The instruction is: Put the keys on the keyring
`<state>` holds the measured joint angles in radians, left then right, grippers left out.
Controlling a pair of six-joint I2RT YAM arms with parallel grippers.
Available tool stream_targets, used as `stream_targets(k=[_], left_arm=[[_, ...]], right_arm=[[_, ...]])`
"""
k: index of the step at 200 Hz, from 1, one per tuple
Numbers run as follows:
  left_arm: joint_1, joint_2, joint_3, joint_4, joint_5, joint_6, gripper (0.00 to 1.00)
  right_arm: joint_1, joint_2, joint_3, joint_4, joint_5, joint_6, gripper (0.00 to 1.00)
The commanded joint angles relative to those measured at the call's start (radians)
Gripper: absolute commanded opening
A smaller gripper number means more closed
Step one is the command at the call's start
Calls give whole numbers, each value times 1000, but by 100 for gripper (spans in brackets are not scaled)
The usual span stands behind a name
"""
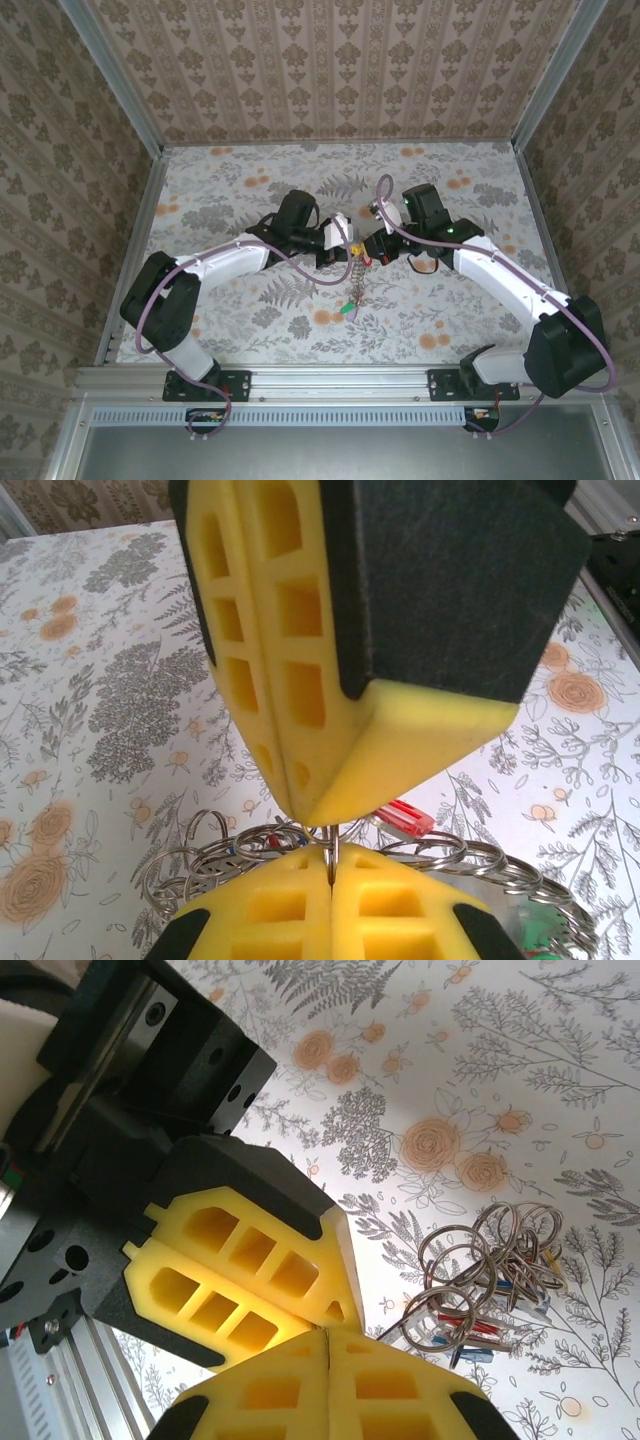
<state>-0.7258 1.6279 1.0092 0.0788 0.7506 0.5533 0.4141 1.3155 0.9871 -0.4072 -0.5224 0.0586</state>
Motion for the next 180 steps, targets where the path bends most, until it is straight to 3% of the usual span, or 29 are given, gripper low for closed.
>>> stream_targets(k=[1, 76, 180], left_arm=[[3, -28, -34, 102, -21, -48, 0], [2, -39, -98, 229, -71, -75, 0], [0, -25, -129, 320, -60, -89, 0]], right_arm=[[-24, -57, -37, 31, 69, 71, 0], [-64, -40, -108, 112, 92, 215, 0], [-151, 105, -138, 183, -109, 326, 0]])
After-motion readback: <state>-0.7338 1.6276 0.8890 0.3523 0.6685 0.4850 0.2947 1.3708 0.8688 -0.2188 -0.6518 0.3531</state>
